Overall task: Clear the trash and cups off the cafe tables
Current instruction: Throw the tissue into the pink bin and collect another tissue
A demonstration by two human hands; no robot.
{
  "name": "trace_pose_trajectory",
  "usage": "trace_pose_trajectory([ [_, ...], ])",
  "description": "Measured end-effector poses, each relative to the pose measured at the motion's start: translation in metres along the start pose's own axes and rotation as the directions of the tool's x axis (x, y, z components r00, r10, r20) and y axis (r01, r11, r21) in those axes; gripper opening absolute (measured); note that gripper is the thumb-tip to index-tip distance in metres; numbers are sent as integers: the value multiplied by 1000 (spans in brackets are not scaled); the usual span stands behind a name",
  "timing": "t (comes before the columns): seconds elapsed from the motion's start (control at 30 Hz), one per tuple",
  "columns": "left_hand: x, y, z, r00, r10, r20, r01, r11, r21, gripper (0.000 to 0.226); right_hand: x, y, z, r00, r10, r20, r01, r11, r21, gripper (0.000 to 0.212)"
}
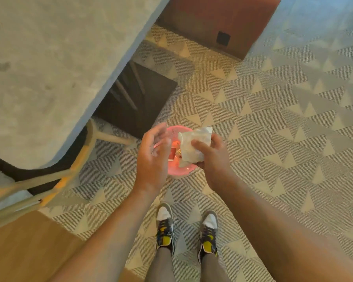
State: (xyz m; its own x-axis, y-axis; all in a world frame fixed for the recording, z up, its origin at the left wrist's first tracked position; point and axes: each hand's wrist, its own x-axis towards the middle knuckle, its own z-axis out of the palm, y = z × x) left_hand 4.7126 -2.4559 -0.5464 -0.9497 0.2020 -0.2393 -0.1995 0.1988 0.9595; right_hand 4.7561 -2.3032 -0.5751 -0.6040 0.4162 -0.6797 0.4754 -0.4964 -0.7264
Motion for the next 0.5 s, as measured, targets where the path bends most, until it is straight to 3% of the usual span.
trace_pose_trajectory([
  [0.3, 46, -159, 14, 998, -53, 19, 52, 998, 42, 40, 121, 130, 4, 996, 56, -63, -55, 998, 23, 43],
  [0.5, 59, -227, 19, 995, -86, 41, 82, 993, 82, 34, 184, 200, 11, 987, 127, -101, -128, 992, -10, 34],
])
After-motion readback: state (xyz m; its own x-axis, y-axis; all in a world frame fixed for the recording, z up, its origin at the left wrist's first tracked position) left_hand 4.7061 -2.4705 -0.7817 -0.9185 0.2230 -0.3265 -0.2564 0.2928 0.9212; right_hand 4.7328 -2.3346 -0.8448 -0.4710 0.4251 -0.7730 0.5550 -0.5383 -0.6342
